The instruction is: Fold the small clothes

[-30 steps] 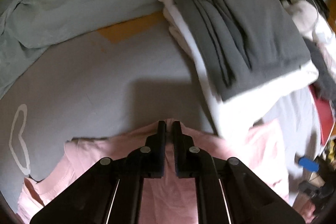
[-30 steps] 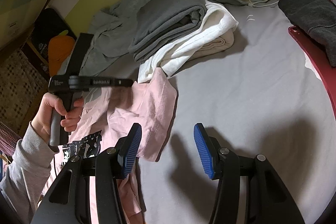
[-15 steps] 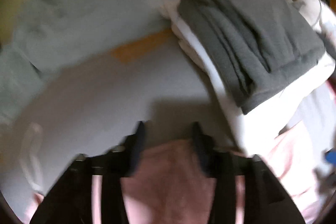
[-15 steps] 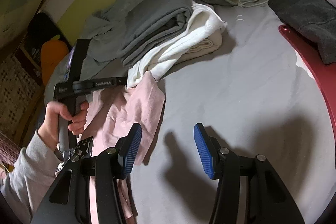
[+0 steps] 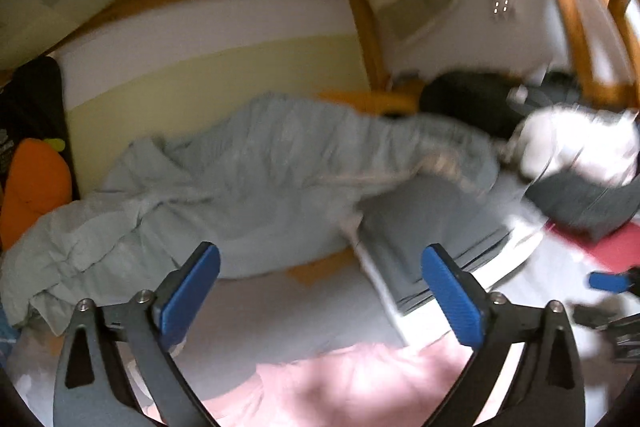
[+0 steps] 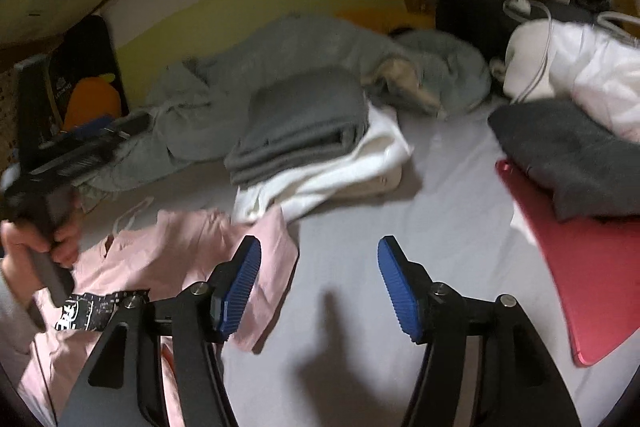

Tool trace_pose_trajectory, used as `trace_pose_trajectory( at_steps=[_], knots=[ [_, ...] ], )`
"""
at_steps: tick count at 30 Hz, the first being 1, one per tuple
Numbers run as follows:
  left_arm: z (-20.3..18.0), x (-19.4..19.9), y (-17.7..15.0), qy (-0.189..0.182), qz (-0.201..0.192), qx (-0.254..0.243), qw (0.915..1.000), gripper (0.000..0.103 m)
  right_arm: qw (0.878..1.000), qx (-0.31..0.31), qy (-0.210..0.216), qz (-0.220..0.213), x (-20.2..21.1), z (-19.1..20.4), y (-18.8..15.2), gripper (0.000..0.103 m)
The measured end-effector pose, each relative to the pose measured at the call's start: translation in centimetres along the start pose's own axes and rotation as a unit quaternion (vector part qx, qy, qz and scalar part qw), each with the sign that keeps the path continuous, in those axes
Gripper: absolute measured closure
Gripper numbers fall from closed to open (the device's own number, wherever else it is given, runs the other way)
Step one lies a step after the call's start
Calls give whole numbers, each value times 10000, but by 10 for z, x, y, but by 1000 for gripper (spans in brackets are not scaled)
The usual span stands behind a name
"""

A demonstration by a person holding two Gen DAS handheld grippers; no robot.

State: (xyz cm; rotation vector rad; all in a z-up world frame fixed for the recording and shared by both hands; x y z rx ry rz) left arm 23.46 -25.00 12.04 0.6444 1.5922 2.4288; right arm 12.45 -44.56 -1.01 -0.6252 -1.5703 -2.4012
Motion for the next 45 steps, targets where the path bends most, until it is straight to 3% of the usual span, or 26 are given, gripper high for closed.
trace_pose_trajectory(
  at_steps=[3, 5, 8, 10, 12, 16, 23, 28, 32, 36, 38, 41, 45],
  knots=[
    [13, 35, 19, 257, -463, 315, 9981, 1, 9991, 18, -25, -415, 13, 1, 10, 17],
    [17, 63, 26, 295, -705, 434, 9961, 1, 9973, 137, -96, -717, 24, 2, 12, 17],
    [20, 92, 27, 371, -711, 447, 9958, 1, 9946, 397, -267, -921, 32, 7, 12, 14],
    [26, 111, 26, 409, -656, 476, 9959, 1, 9936, 517, -259, -974, 37, 13, 12, 9],
    [33, 131, 25, 530, -839, 477, 9939, 1, 9922, 596, -186, -1075, 45, 19, 13, 0],
    [47, 165, 16, 1000, -984, 509, 9888, 1, 9826, 907, -206, -1607, 68, 33, 18, 0],
    [85, 220, -28, 1125, -970, 957, 9843, 0, 9719, 1030, -210, -2108, 78, 43, 20, 0],
    [117, 235, -63, 1462, -695, 1025, 9815, 0, 9726, 1021, -378, -2055, 73, 40, 16, 0],
    [149, 245, -88, 1736, -556, 1030, 9778, 0, 9584, 1355, -663, -2424, 86, 48, 15, 0],
    [194, 243, -117, 1914, -288, 1322, 9721, 0, 9664, 1294, -276, -2205, 87, 59, 7, 0],
    [225, 240, -137, 2149, -97, 1539, 9644, 1, 9660, 1376, -190, -2181, 85, 65, 3, 0],
    [265, 227, -181, 2243, 362, 1969, 9537, 1, 9565, 1741, -602, -2261, 81, 72, -3, 0],
    [303, 212, -255, 2219, 934, 2584, 9355, 1, 9689, 1827, -261, -1646, 81, 98, -20, 0]
  ],
)
Point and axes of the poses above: each gripper's, at about its wrist camera, not at the fingertips, and x roughly against the way its jaws point, z to its left, y to its top, the point moved 10 cm from there along -x, roughly the way its jaws point, and after that the axes turned 10 degrees about -x, right-handed, at the moved point
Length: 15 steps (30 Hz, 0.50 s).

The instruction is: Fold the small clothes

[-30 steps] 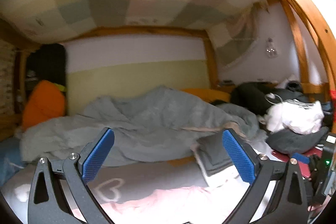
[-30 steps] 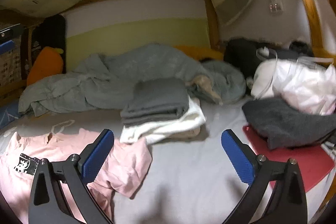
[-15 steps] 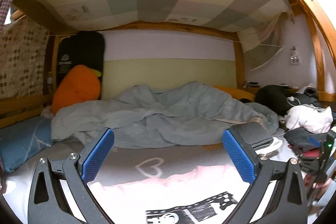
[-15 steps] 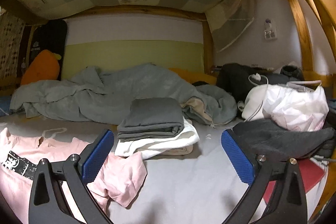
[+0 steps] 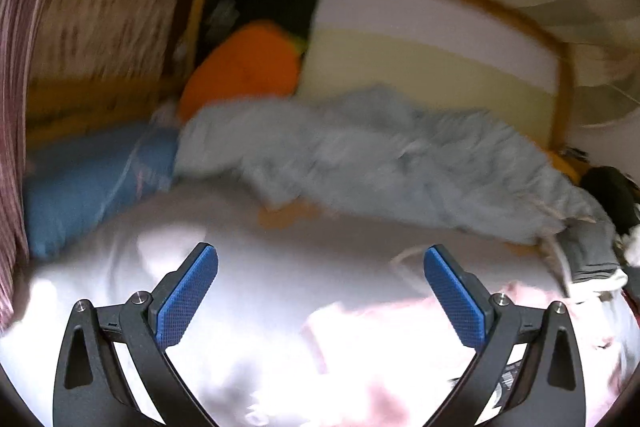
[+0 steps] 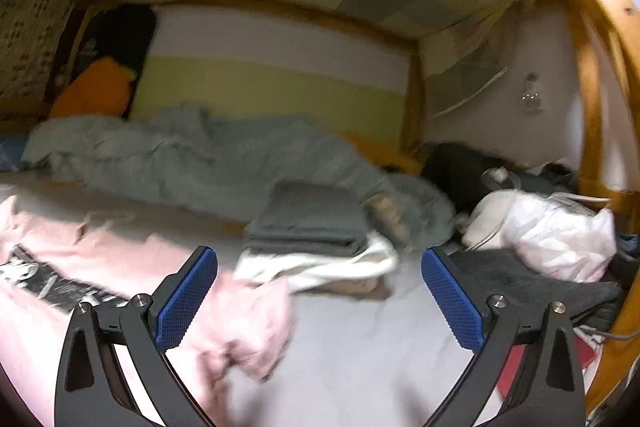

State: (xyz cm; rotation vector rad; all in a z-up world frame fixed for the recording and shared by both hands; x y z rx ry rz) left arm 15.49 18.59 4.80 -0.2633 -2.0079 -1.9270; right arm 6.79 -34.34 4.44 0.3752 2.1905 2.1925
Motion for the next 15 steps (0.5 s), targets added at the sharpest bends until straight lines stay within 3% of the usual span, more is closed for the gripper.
trace_pose_trajectory(
  at_steps=[2, 6, 10, 12, 15],
  knots=[
    [16, -28, -22, -240, 629, 227, 9975, 1, 9988, -10, 444, 181, 9, 28, 6, 0],
    [43, -62, -54, -361, 1295, 839, 9874, 2, 9898, -121, 1186, 781, 11, 91, 12, 0],
    [29, -78, -89, -1368, 1914, 1637, 9580, 7, 9772, -284, 1695, 1244, 0, 156, 5, 0],
    [14, -80, -99, -1562, 2102, 1572, 9522, 7, 9753, -356, 1664, 1407, -14, 175, -6, 0],
    [-6, -85, -106, -1548, 2270, 1256, 9533, 7, 9630, -669, 1720, 1966, -35, 192, -33, 0]
  ],
)
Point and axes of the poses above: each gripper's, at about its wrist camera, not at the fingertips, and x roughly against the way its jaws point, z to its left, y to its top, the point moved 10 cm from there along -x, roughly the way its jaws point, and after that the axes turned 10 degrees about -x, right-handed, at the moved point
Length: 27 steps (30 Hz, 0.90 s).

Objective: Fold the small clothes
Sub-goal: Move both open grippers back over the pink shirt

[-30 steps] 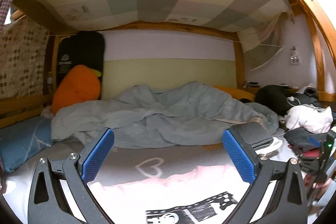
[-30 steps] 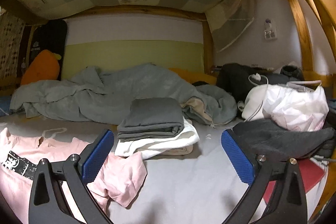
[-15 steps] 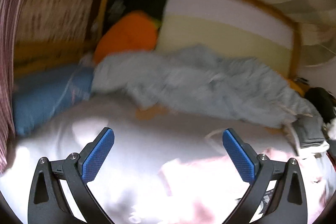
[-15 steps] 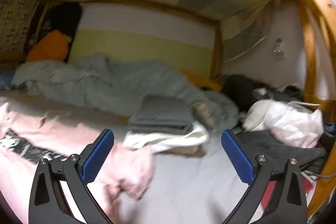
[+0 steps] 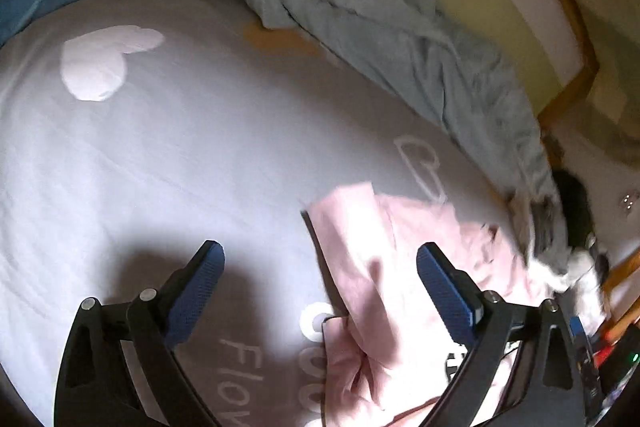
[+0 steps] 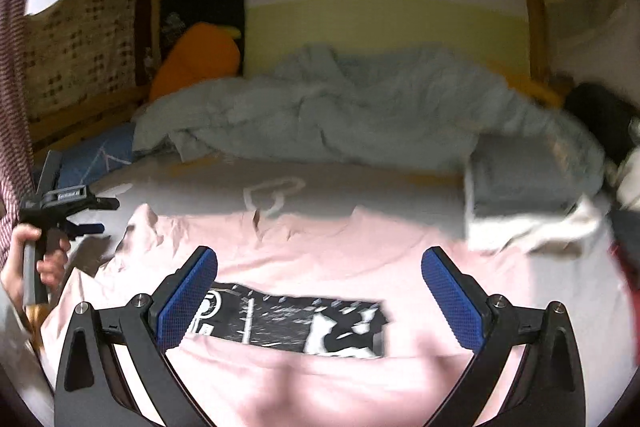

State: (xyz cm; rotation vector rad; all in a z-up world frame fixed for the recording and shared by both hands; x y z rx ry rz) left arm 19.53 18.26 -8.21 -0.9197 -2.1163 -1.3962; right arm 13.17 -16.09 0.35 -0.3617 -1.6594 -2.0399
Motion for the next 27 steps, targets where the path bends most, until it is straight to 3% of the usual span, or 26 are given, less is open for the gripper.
trace_pose_trajectory(
  at_steps=[3, 7, 11, 14, 17, 19, 22, 24, 25, 27],
  knots=[
    [-7, -13, -5, 57, 111, -107, 9999, 8, 9992, -208, -52, 347, -19, -11, -16, 0],
    [-8, -16, -4, 423, 86, -406, 9982, 9, 9989, -283, -376, 52, -7, -48, -11, 0],
    [-4, -8, 3, 952, -139, -746, 9926, 9, 9942, -674, -827, -137, 13, -113, 2, 1],
    [-9, -15, 7, 824, -103, -944, 9921, 9, 9876, -995, -1170, -338, 32, -159, 12, 0],
    [-17, -26, 15, 498, 15, -994, 9938, 9, 9828, -1448, -1106, -307, 39, -195, 18, 1],
    [-18, -32, 23, 485, 53, -949, 9943, 12, 9799, -1643, -1087, -306, 38, -209, 18, 0],
    [-17, -45, 25, 497, 196, -853, 9949, 30, 9782, -1736, -1130, -175, 33, -220, 11, 0],
    [-17, -52, 20, 565, 261, -975, 9933, 68, 9766, -1757, -1228, -185, 33, -225, 11, 0],
    [-17, -54, 18, 620, 277, -1088, 9917, 99, 9762, -1771, -1238, -192, 32, -227, 11, 0],
    [-17, -53, 18, 656, 158, -1152, 9911, 100, 9760, -1799, -1214, -199, 35, -225, 11, 0]
  ],
)
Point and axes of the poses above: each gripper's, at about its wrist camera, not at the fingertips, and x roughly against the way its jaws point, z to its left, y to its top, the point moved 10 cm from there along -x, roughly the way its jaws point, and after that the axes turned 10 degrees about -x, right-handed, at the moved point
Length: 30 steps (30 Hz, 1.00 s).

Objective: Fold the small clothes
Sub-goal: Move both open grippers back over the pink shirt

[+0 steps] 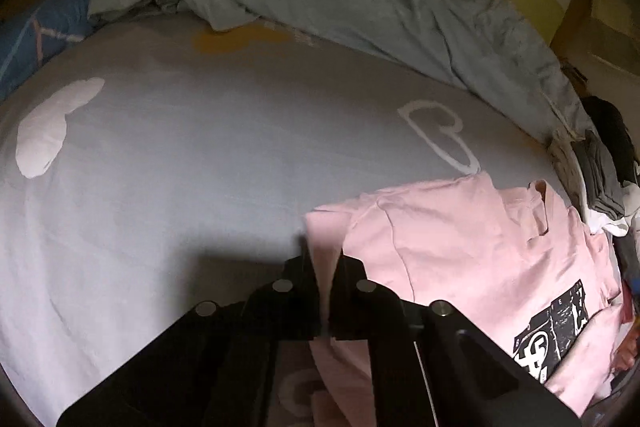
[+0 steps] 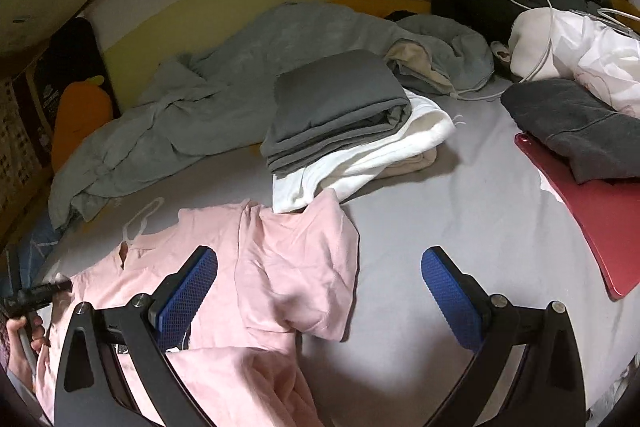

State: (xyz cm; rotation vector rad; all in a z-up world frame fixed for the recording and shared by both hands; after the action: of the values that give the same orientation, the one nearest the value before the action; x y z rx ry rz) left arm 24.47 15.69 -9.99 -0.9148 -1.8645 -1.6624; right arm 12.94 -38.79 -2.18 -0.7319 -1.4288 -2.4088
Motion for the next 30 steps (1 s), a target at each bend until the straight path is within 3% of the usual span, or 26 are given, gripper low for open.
trace_pose_trajectory(
  at_steps=[6, 9, 13, 16, 20, 22, 26, 30],
  knots=[
    [12, 20, 16, 450, -468, 56, 9979, 100, 9998, 65, -166, -123, 1, 0, 1, 1],
    [16, 12, 13, 577, -321, 98, 9978, 100, 9998, 37, -160, -94, 1, -1, 0, 0],
    [21, -8, -3, 748, 158, 71, 9970, 96, 9997, -6, -191, -134, 3, -5, 3, 0],
    [23, 0, 1, 869, 1, 4, 9962, 88, 9997, -59, -157, -195, 9, -7, 7, 1],
    [28, 27, 9, 1369, -385, -157, 9897, 63, 9994, -55, -147, -311, 17, -9, 13, 0],
    [24, 52, 15, 1514, -700, -310, 9855, 60, 9992, -23, -95, -378, 24, -7, 15, 0],
    [-3, 120, 20, 1187, -1462, -297, 9817, 51, 9986, 130, 175, -476, 44, 3, 14, 0],
    [-39, 194, -5, 818, -2147, -214, 9730, 44, 9964, 110, 788, -299, 80, 8, -19, 5]
  ],
)
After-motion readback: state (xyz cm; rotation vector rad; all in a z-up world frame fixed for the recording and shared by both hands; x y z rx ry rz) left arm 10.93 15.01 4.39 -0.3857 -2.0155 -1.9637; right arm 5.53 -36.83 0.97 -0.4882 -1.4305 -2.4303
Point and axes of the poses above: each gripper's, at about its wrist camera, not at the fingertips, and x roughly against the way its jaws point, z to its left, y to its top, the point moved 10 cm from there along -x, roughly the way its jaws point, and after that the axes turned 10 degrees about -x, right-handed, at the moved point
